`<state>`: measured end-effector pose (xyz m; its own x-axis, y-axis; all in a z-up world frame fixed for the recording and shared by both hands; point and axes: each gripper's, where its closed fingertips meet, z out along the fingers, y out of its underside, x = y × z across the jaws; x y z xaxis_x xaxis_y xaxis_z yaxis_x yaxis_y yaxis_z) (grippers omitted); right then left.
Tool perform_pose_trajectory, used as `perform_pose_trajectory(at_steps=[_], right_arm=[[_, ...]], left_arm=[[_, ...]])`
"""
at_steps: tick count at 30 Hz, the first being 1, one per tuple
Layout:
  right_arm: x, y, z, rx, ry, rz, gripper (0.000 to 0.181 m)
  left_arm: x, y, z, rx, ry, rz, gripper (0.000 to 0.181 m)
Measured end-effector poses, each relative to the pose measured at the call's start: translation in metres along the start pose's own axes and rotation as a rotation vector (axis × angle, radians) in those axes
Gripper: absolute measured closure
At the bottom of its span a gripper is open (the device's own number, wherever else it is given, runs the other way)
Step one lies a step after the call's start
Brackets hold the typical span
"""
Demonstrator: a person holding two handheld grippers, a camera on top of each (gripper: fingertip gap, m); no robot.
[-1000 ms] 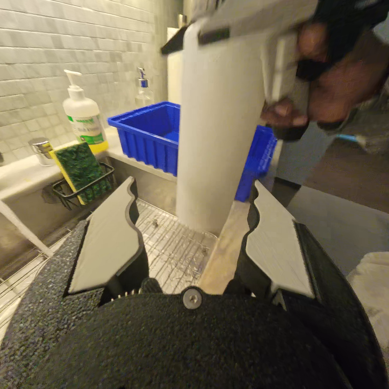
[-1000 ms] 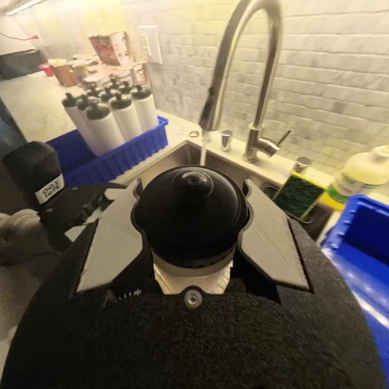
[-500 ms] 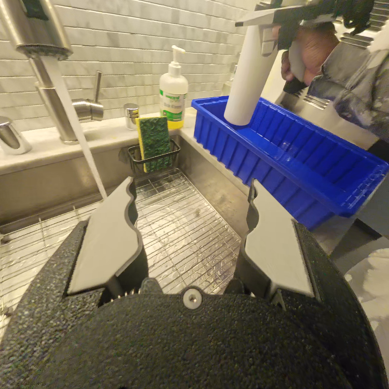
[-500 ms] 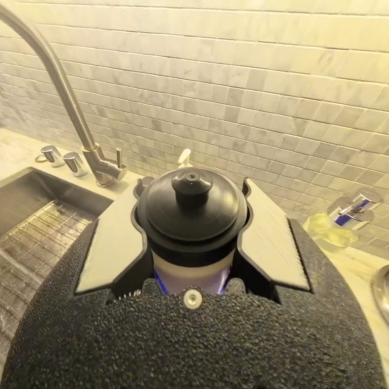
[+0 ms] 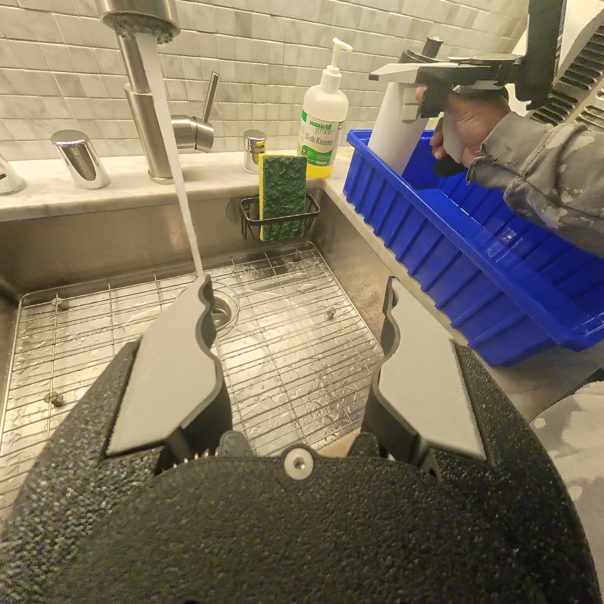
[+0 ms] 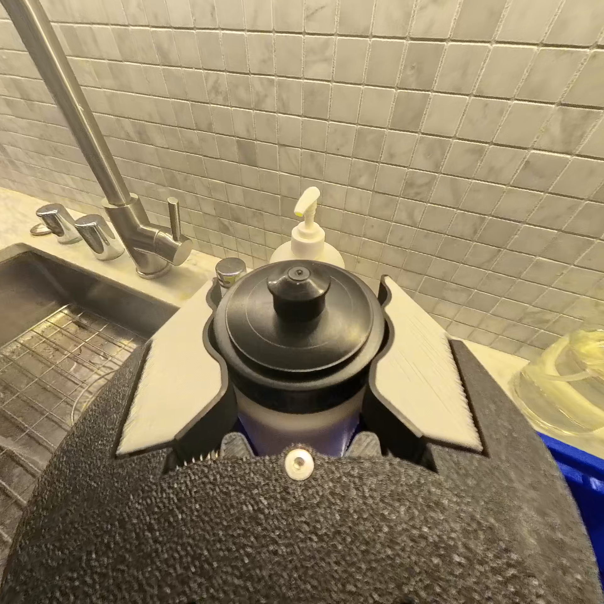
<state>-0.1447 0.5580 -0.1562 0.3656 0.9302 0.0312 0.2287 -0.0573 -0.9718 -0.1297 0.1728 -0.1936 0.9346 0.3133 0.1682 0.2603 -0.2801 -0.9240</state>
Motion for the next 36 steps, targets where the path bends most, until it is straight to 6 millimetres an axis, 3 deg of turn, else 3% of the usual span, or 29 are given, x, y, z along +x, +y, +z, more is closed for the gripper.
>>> perform_pose_trajectory(at_steps=[4, 7, 9, 12, 14, 18, 21, 23, 26, 31, 36], right_arm=[[0.002, -0.015, -0.017, 0.013, 0.002, -0.014, 0.072], [0.005, -0.029, -0.052, 0.013, 0.057, -0.06, 0.068], [-0.004, -0.034, -0.083, 0.002, 0.09, -0.115, 0.069], [-0.044, -0.036, -0.127, -0.005, 0.079, -0.141, 0.08], [-0.077, -0.032, -0.147, -0.01, 0.072, -0.112, 0.089], [-0.145, -0.018, -0.164, -0.02, 0.067, 0.013, 0.097], [-0.197, -0.013, -0.165, -0.012, 0.076, 0.088, 0.098], [-0.233, -0.012, -0.162, -0.019, 0.069, 0.105, 0.098], [-0.282, -0.016, -0.161, -0.028, 0.067, 0.068, 0.099], [-0.339, -0.023, -0.177, -0.027, 0.064, 0.069, 0.106], [-0.388, -0.028, -0.189, -0.015, -0.002, 0.113, 0.108]], left_arm=[[-0.012, -0.001, -0.008, 0.007, -0.02, -0.031, 0.078], [-0.034, -0.005, -0.023, 0.028, -0.05, -0.058, 0.078], [-0.055, -0.009, -0.036, 0.045, -0.077, -0.078, 0.077], [-0.098, -0.024, -0.064, 0.106, -0.137, -0.107, 0.078], [-0.137, -0.034, -0.089, 0.15, -0.202, -0.108, 0.082], [-0.234, -0.043, -0.139, 0.175, -0.338, -0.122, 0.088], [-0.305, -0.039, -0.159, 0.132, -0.389, -0.148, 0.091], [-0.337, -0.035, -0.155, 0.083, -0.375, -0.165, 0.089], [-0.365, -0.03, -0.135, -0.009, -0.372, -0.137, 0.085], [-0.384, -0.021, -0.1, -0.087, -0.388, -0.119, 0.083], [-0.397, -0.011, -0.09, -0.115, -0.457, -0.064, 0.092]])
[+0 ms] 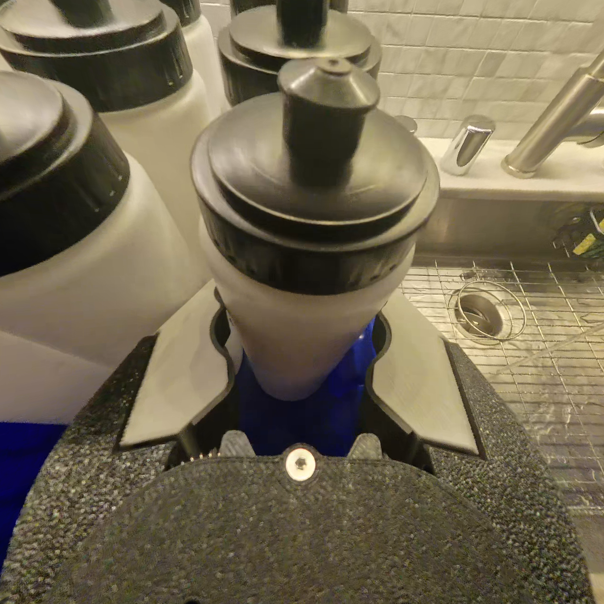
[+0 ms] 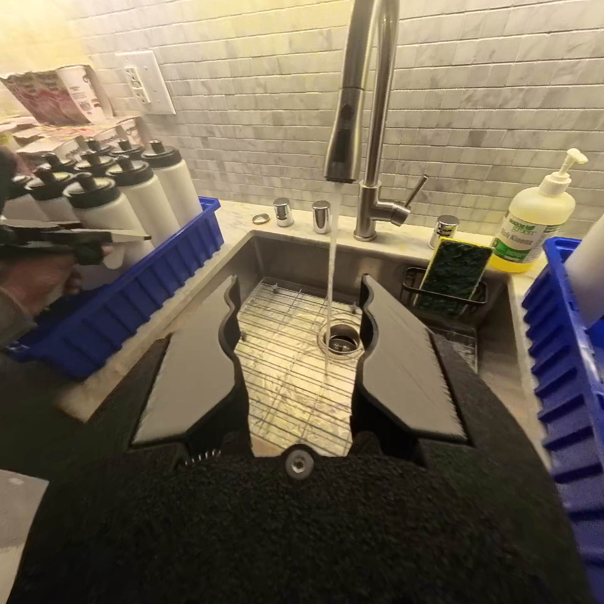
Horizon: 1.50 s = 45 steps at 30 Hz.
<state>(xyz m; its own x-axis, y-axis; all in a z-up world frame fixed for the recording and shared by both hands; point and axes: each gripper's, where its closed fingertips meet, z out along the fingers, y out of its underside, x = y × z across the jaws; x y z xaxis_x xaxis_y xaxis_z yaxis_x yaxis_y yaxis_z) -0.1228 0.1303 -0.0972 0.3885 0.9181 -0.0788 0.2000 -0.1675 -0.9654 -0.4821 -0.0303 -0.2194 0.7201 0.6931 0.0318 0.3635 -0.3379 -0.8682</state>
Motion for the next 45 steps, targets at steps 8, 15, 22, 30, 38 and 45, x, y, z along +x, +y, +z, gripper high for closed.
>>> perform_pose_trajectory(at_steps=[8, 15, 22, 30, 38, 45], right_arm=[[-0.128, -0.064, 0.033, 0.086, -0.365, -0.019, 0.091], [-0.184, -0.113, 0.039, 0.132, -0.59, -0.217, 0.078], [-0.162, -0.105, -0.068, 0.058, -1.227, -0.327, 0.104], [-0.102, -0.127, -0.122, 0.18, -1.345, 0.105, 0.104], [-0.065, -0.106, -0.101, 0.174, -0.869, 0.154, 0.103], [-0.05, -0.089, -0.081, 0.041, -0.678, -0.044, 0.102]], left_arm=[[0.055, -0.079, -0.109, 0.191, 0.156, 0.264, 0.094], [0.209, -0.074, -0.187, 0.144, 0.517, 0.434, 0.095], [0.314, -0.041, -0.27, 0.086, 1.137, 0.529, 0.094], [0.387, -0.046, -0.333, 0.083, 1.608, 0.132, 0.094], [0.429, -0.012, -0.288, 0.043, 1.157, 0.336, 0.076], [0.424, -0.006, -0.258, 0.013, 0.966, 0.329, 0.076]])
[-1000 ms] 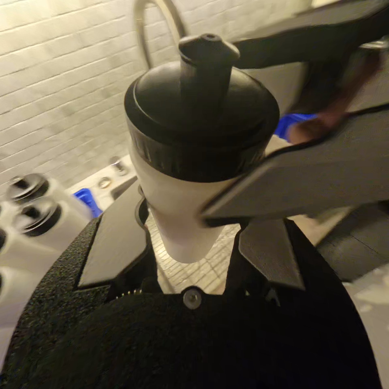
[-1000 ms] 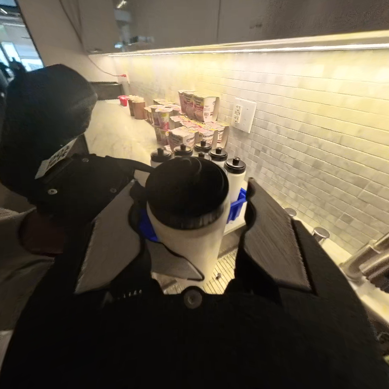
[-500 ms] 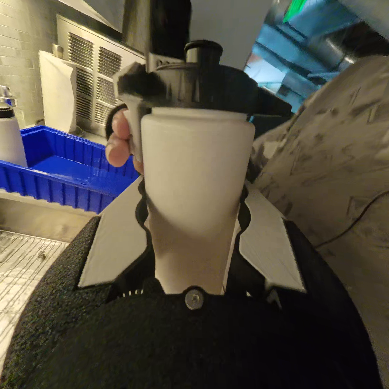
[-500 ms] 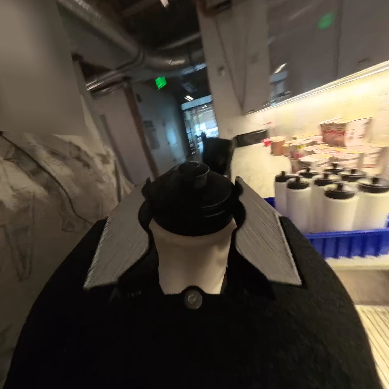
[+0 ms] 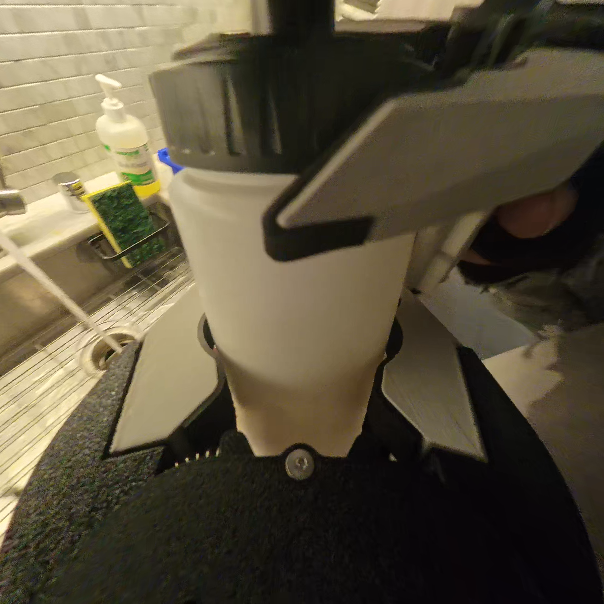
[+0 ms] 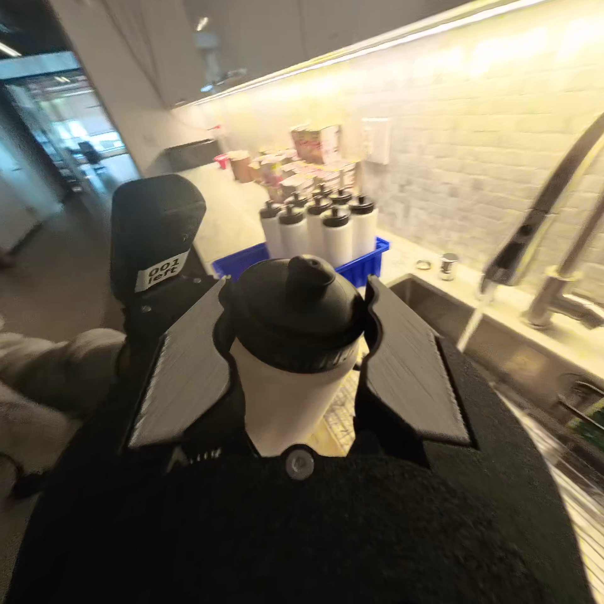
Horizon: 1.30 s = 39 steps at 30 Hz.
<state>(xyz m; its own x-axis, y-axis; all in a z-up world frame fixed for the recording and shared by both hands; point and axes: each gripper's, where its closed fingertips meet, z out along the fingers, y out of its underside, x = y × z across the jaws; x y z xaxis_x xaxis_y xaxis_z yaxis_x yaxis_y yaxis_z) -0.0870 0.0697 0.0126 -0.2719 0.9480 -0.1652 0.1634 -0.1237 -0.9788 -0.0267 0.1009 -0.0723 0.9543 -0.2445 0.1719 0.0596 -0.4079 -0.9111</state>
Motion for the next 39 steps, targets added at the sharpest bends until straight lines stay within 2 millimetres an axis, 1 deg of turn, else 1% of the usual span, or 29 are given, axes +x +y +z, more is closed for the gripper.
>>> perform_pose_trajectory(at_steps=[2, 4, 5, 6, 7, 8, 9, 10, 11, 13, 15, 17, 18, 20, 22, 24, 25, 27, 28, 29, 30, 32, 33, 34, 35, 36, 37, 38, 39], right_arm=[[0.001, 0.002, 0.004, -0.027, -0.115, 0.041, 0.102], [-0.008, 0.0, 0.003, -0.043, -0.307, 0.045, 0.102], [-0.017, -0.001, 0.0, -0.036, -0.435, 0.009, 0.102], [-0.028, -0.003, -0.007, -0.01, -0.575, -0.04, 0.102], [-0.037, -0.005, -0.014, 0.013, -0.706, -0.051, 0.102], [-0.044, -0.007, -0.019, 0.02, -0.814, -0.045, 0.102], [-0.045, -0.008, -0.018, 0.01, -0.867, -0.032, 0.102], [-0.042, -0.007, -0.012, -0.02, -0.866, -0.022, 0.102], [-0.037, -0.008, -0.002, -0.049, -0.819, 0.019, 0.1], [-0.017, -0.013, 0.018, -0.023, -0.589, 0.048, 0.09], [0.001, -0.014, 0.025, 0.018, -0.336, 0.022, 0.084], [0.015, -0.014, 0.028, 0.06, -0.107, 0.117, 0.086], [0.019, -0.013, 0.029, 0.081, -0.02, 0.163, 0.087], [0.018, -0.006, 0.035, 0.079, 0.11, 0.153, 0.085], [0.012, -0.011, 0.043, 0.104, 0.159, 0.132, 0.088], [0.012, -0.009, 0.055, 0.063, 0.176, 0.134, 0.1], [0.011, -0.009, 0.06, 0.046, 0.157, 0.125, 0.104], [0.005, -0.013, 0.065, 0.046, 0.068, 0.079, 0.103], [-0.003, -0.016, 0.066, 0.048, -0.03, 0.036, 0.104], [-0.015, -0.02, 0.064, 0.051, -0.17, 0.004, 0.104], [-0.03, -0.021, 0.059, 0.047, -0.333, -0.023, 0.103], [-0.06, -0.023, 0.041, 0.042, -0.671, -0.055, 0.103], [-0.07, -0.025, 0.033, 0.032, -0.804, -0.024, 0.103], [-0.075, -0.028, 0.031, 0.025, -0.872, 0.002, 0.103], [-0.075, -0.031, 0.035, 0.02, -0.878, 0.014, 0.103], [-0.073, -0.034, 0.042, 0.023, -0.846, 0.019, 0.102], [-0.063, -0.038, 0.051, 0.044, -0.75, 0.014, 0.096], [-0.05, -0.042, 0.059, 0.072, -0.618, 0.001, 0.09], [-0.042, -0.044, 0.061, 0.089, -0.509, -0.016, 0.085]], left_arm=[[-0.008, 0.0, -0.002, -0.004, -0.022, 0.017, 0.076], [-0.005, -0.001, -0.005, 0.003, 0.049, 0.0, 0.078], [0.001, -0.002, -0.007, 0.006, 0.105, -0.005, 0.076], [0.01, -0.002, -0.01, 0.005, 0.184, 0.003, 0.078], [0.021, -0.002, -0.013, 0.014, 0.273, 0.01, 0.077], [0.032, -0.004, -0.016, 0.025, 0.361, -0.001, 0.078], [0.039, -0.006, -0.019, 0.035, 0.423, -0.029, 0.078], [0.038, -0.007, -0.018, 0.043, 0.426, -0.048, 0.078], [0.031, -0.01, -0.018, 0.06, 0.409, -0.063, 0.078], [0.005, -0.016, -0.02, 0.098, 0.302, -0.07, 0.078], [-0.025, -0.019, -0.024, 0.117, 0.146, -0.042, 0.076], [-0.05, -0.018, -0.028, 0.129, 0.014, -0.029, 0.077], [-0.06, -0.017, -0.029, 0.134, -0.041, -0.021, 0.077], [-0.072, -0.014, -0.028, 0.137, -0.121, 0.0, 0.077], [-0.08, -0.009, -0.025, 0.125, -0.188, 0.039, 0.076], [-0.08, -0.009, -0.023, 0.133, -0.206, 0.067, 0.077], [-0.08, -0.01, -0.023, 0.139, -0.21, 0.088, 0.077], [-0.08, -0.012, -0.026, 0.137, -0.192, 0.144, 0.076], [-0.076, -0.014, -0.028, 0.145, -0.13, 0.147, 0.076], [-0.067, -0.017, -0.033, 0.168, -0.035, 0.155, 0.075], [-0.053, -0.018, -0.038, 0.187, 0.09, 0.164, 0.076], [-0.017, -0.014, -0.055, 0.184, 0.379, 0.183, 0.076], [-0.002, -0.014, -0.064, 0.185, 0.499, 0.174, 0.076], [0.009, -0.016, -0.072, 0.192, 0.594, 0.147, 0.076], [0.012, -0.019, -0.076, 0.198, 0.632, 0.114, 0.078], [0.007, -0.023, -0.075, 0.213, 0.614, 0.091, 0.077], [0.001, -0.027, -0.075, 0.23, 0.584, 0.072, 0.077], [-0.011, -0.031, -0.073, 0.247, 0.522, 0.047, 0.077], [-0.025, -0.034, -0.07, 0.261, 0.436, 0.033, 0.077]])
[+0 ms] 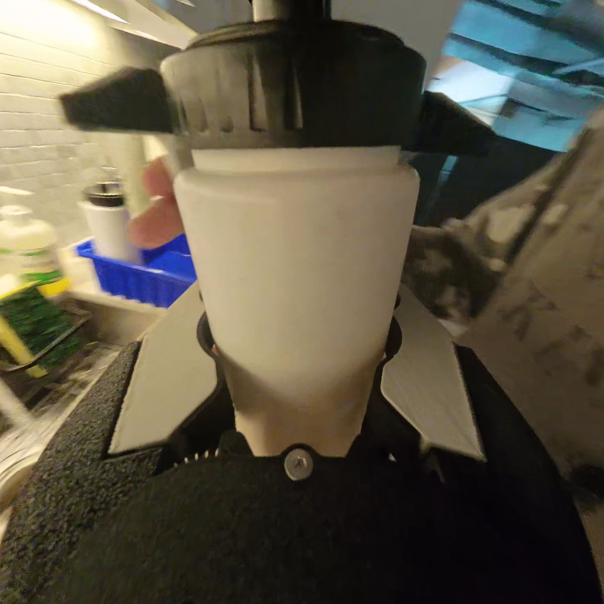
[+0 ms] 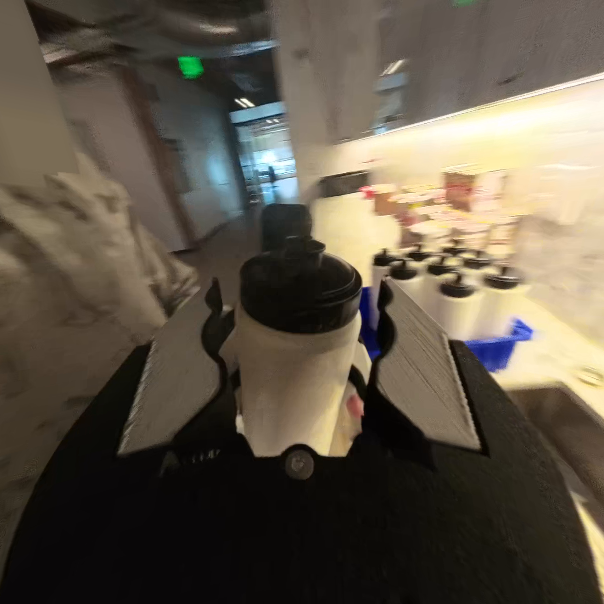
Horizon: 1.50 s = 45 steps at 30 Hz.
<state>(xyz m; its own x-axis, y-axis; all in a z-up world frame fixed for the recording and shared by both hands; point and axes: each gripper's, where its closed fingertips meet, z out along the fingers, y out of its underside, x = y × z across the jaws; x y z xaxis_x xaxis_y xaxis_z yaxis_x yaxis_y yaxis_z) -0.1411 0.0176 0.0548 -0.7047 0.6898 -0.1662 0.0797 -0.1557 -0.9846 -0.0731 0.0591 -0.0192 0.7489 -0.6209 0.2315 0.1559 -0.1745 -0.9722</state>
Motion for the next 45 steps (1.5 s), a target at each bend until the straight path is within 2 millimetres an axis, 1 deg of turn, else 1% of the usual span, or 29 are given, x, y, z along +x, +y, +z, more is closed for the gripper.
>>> perform_pose_trajectory(at_steps=[2, 3, 4, 5, 7, 9, 10, 12, 14, 17, 19, 20, 21, 22, 23, 24, 25, 26, 28, 30, 31, 32, 34, 35, 36, 38, 40, 42, 45], right_arm=[[0.011, -0.007, -0.006, 0.052, 0.218, -0.017, 0.084], [0.019, -0.007, -0.009, 0.065, 0.353, -0.016, 0.086], [0.027, -0.004, -0.012, 0.062, 0.483, -0.012, 0.09], [0.028, 0.002, -0.012, 0.044, 0.561, -0.015, 0.089], [0.029, 0.009, -0.008, 0.026, 0.654, -0.002, 0.088], [0.035, 0.015, -0.007, -0.007, 0.708, 0.012, 0.098], [0.037, 0.018, -0.005, -0.039, 0.702, -0.003, 0.104], [0.035, 0.019, -0.002, -0.072, 0.619, -0.018, 0.106], [0.027, 0.02, -0.001, -0.116, 0.431, -0.016, 0.106], [0.001, 0.02, -0.005, -0.151, 0.014, -0.088, 0.107], [-0.012, 0.015, -0.013, -0.123, -0.263, -0.016, 0.108], [-0.012, 0.015, -0.016, -0.121, -0.347, 0.025, 0.108], [-0.011, 0.015, -0.017, -0.123, -0.389, 0.058, 0.108], [-0.008, 0.014, -0.015, -0.113, -0.39, 0.077, 0.108], [-0.005, 0.012, -0.012, -0.093, -0.355, 0.098, 0.108], [0.001, 0.009, -0.009, -0.067, -0.275, 0.105, 0.103], [0.008, 0.01, -0.007, -0.053, -0.151, 0.08, 0.09], [0.014, 0.011, -0.007, -0.046, -0.02, 0.039, 0.085], [0.021, 0.006, -0.009, -0.008, 0.245, -0.016, 0.083], [0.024, 0.005, -0.011, 0.008, 0.476, -0.02, 0.085], [0.025, 0.004, -0.012, 0.027, 0.564, -0.021, 0.089], [0.026, 0.005, -0.011, 0.034, 0.626, -0.011, 0.094], [0.034, 0.013, -0.013, -0.022, 0.742, -0.035, 0.103], [0.036, 0.013, -0.014, -0.036, 0.75, -0.067, 0.105], [0.037, 0.013, -0.014, -0.046, 0.725, -0.047, 0.105], [0.034, 0.013, -0.011, -0.089, 0.604, -0.03, 0.105], [0.022, 0.01, -0.006, -0.112, 0.378, -0.078, 0.106], [0.006, 0.008, -0.007, -0.102, 0.093, -0.124, 0.106], [-0.012, 0.003, -0.016, -0.103, -0.281, -0.039, 0.106]], left_arm=[[-0.03, 0.0, -0.009, 0.015, -0.196, 0.011, 0.076], [-0.043, 0.002, -0.013, 0.009, -0.295, 0.016, 0.076], [-0.053, 0.005, -0.017, -0.003, -0.376, 0.026, 0.076], [-0.06, 0.008, -0.019, -0.011, -0.437, 0.037, 0.076], [-0.066, 0.014, -0.019, -0.032, -0.511, 0.057, 0.076], [-0.066, 0.02, -0.015, -0.058, -0.535, 0.08, 0.077], [-0.064, 0.021, -0.013, -0.06, -0.531, 0.08, 0.077], [-0.062, 0.02, -0.012, -0.052, -0.524, 0.076, 0.077], [-0.058, 0.021, -0.012, -0.059, -0.502, 0.082, 0.078], [-0.044, 0.021, -0.008, -0.074, -0.444, 0.122, 0.078], [-0.031, 0.021, 0.0, -0.072, -0.392, 0.126, 0.078], [-0.027, 0.021, 0.003, -0.067, -0.374, 0.105, 0.078], [-0.027, 0.021, 0.005, -0.062, -0.372, 0.084, 0.078], [-0.028, 0.02, 0.005, -0.055, -0.379, 0.069, 0.078], [-0.031, 0.018, 0.003, -0.045, -0.396, 0.065, 0.078], [-0.035, 0.015, 0.001, -0.04, -0.419, 0.07, 0.078], [-0.039, 0.013, -0.002, -0.042, -0.446, 0.081, 0.078], [-0.043, 0.012, -0.004, -0.045, -0.472, 0.089, 0.077], [-0.049, 0.011, -0.008, -0.044, -0.505, 0.086, 0.078], [-0.055, 0.014, -0.009, -0.048, -0.525, 0.085, 0.078], [-0.057, 0.016, -0.008, -0.055, -0.529, 0.088, 0.078], [-0.058, 0.017, -0.006, -0.06, -0.527, 0.092, 0.078], [-0.057, 0.017, -0.002, -0.056, -0.516, 0.085, 0.078], [-0.057, 0.017, -0.002, -0.052, -0.511, 0.078, 0.078], [-0.058, 0.016, -0.002, -0.049, -0.511, 0.073, 0.078], [-0.06, 0.015, -0.004, -0.05, -0.508, 0.076, 0.078], [-0.055, 0.013, -0.005, -0.048, -0.48, 0.091, 0.078], [-0.045, 0.011, -0.002, -0.051, -0.431, 0.113, 0.078], [-0.026, 0.008, 0.008, -0.048, -0.334, 0.095, 0.078]])
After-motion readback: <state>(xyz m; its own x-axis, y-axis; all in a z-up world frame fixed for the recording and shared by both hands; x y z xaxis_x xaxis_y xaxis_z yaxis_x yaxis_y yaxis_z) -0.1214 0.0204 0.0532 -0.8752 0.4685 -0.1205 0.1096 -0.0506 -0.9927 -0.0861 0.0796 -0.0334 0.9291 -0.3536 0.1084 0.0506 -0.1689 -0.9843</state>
